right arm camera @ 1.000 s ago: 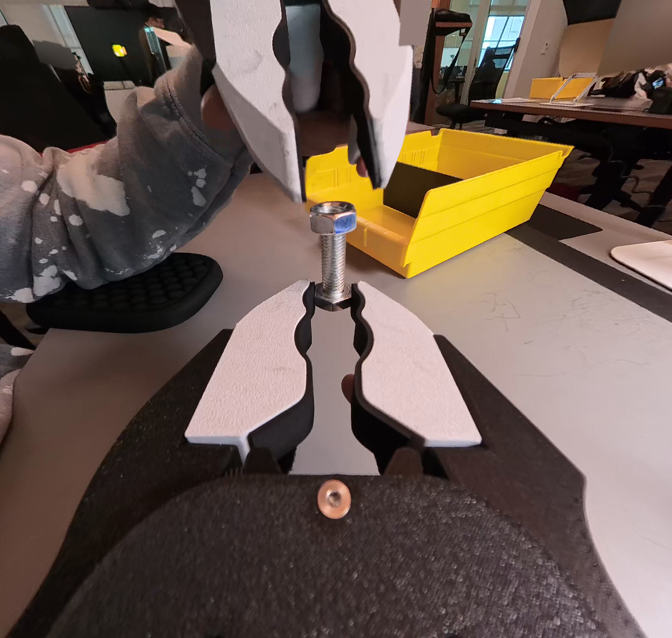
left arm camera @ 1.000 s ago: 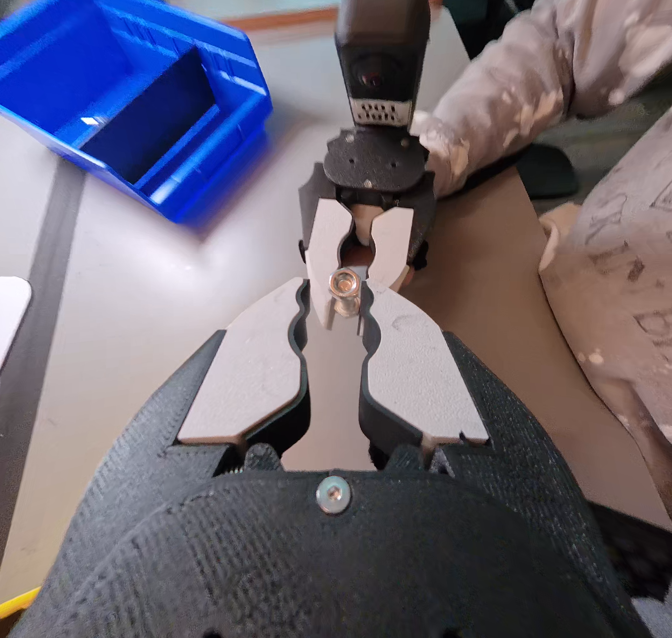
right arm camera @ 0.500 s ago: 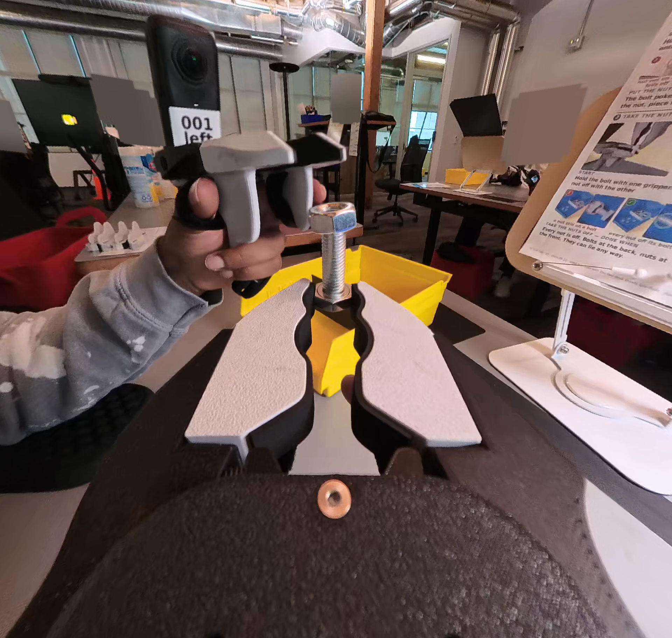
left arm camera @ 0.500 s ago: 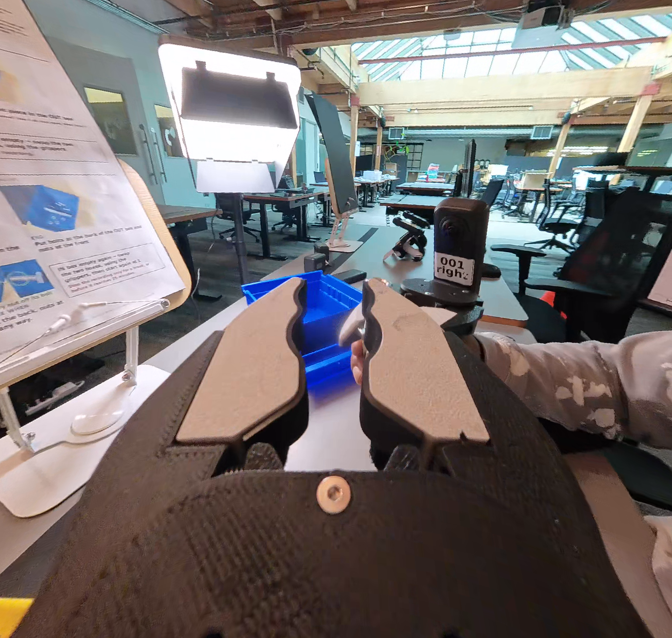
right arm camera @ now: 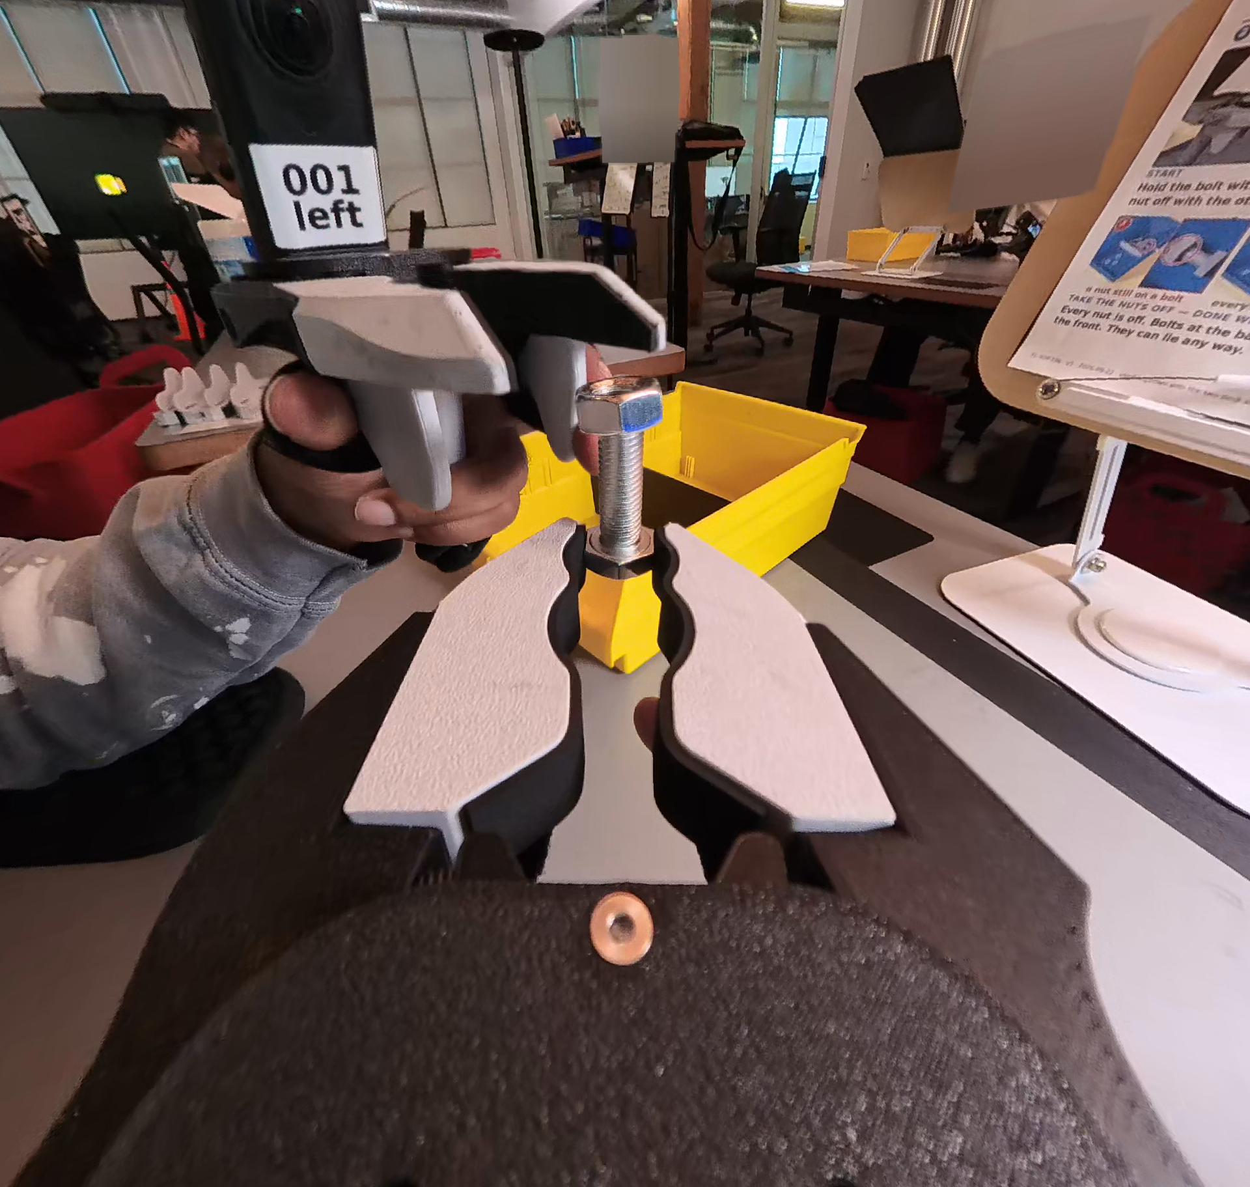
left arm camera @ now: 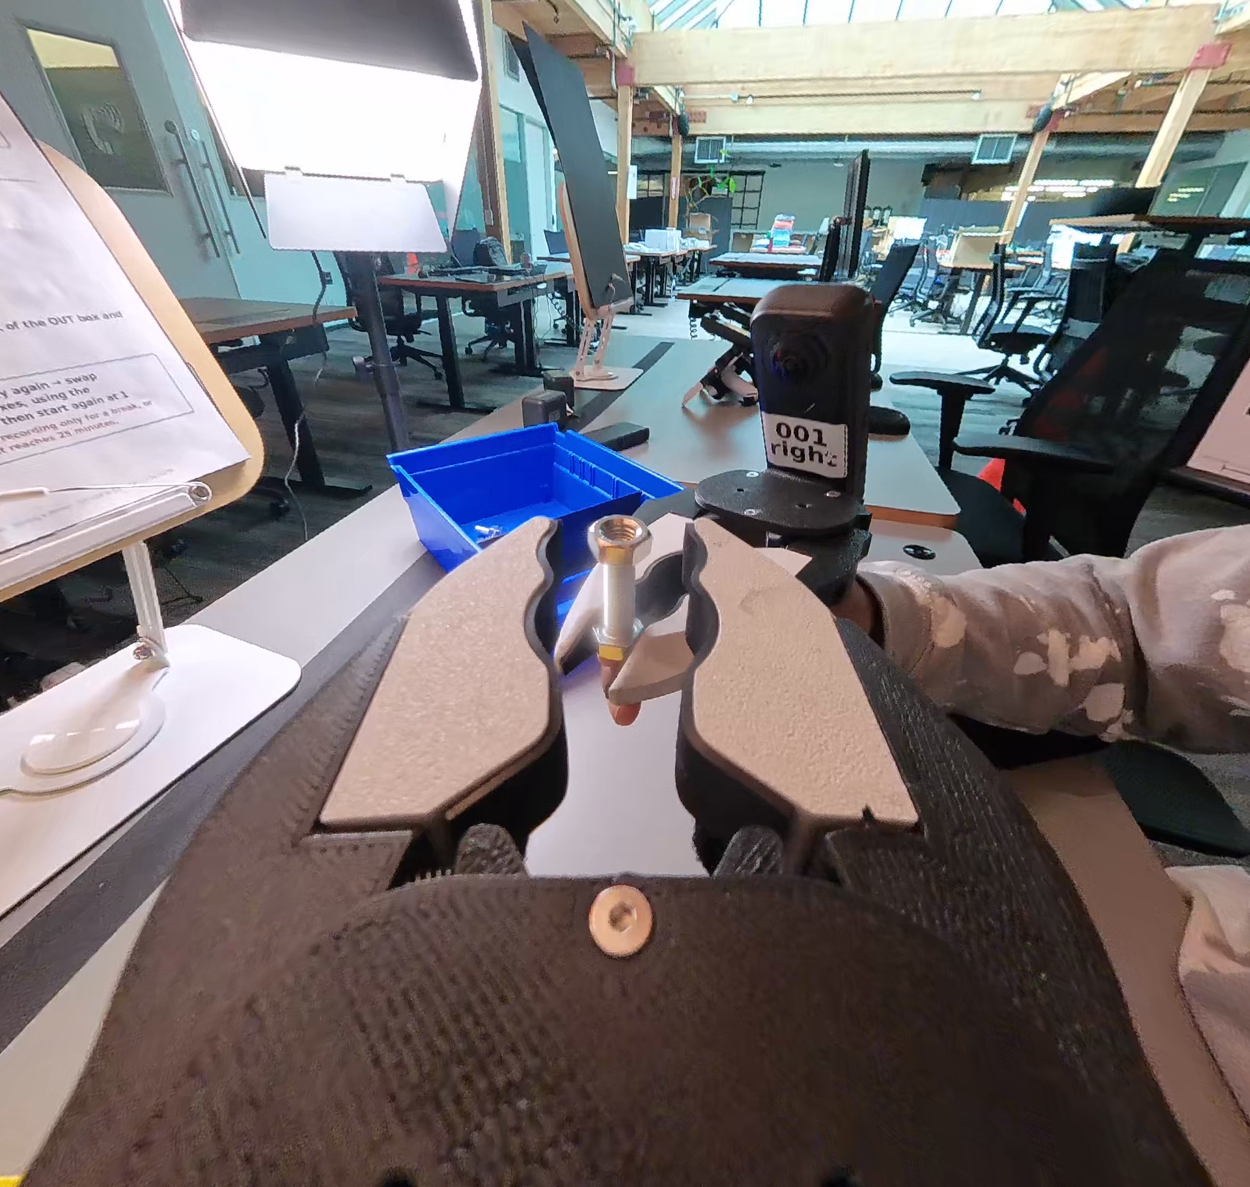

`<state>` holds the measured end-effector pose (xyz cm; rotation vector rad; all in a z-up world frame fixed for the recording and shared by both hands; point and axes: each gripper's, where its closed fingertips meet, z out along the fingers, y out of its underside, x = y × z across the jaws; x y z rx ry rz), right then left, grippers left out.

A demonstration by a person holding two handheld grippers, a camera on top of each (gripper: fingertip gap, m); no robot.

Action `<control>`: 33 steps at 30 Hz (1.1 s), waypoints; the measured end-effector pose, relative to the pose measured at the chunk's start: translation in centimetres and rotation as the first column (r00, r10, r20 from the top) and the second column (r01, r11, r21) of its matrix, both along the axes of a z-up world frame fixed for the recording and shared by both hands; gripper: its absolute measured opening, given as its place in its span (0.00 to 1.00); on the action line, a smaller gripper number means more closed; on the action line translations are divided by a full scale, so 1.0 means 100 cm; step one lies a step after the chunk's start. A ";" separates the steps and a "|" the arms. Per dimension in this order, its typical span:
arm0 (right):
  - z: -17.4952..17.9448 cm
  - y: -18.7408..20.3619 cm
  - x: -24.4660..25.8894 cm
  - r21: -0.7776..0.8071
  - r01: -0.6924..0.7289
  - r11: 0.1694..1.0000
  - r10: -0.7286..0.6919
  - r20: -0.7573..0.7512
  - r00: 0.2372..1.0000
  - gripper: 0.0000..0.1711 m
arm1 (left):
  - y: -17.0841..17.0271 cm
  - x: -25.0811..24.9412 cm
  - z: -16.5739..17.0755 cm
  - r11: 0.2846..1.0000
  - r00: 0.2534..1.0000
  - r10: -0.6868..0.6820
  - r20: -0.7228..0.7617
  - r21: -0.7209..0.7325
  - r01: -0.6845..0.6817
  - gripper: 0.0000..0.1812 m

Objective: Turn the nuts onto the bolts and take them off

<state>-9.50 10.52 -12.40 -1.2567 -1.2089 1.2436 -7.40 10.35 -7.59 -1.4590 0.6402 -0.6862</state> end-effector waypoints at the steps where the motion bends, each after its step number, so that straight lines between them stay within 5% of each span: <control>1: -0.001 0.000 0.000 -0.002 -0.003 1.000 0.003 0.002 1.000 0.11 | 0.001 0.001 -0.003 1.000 1.000 -0.001 -0.010 -0.004 0.001 0.19; 24: -0.018 -0.004 -0.004 0.080 -0.014 0.997 0.007 0.086 0.996 0.11 | -0.003 0.000 -0.022 0.998 0.991 -0.045 -0.130 -0.045 0.039 0.10; 33: -0.021 -0.052 0.004 0.103 -0.354 0.930 0.347 0.080 0.934 0.11 | -0.046 0.011 -0.026 0.947 0.929 -0.316 -0.190 -0.115 0.299 0.10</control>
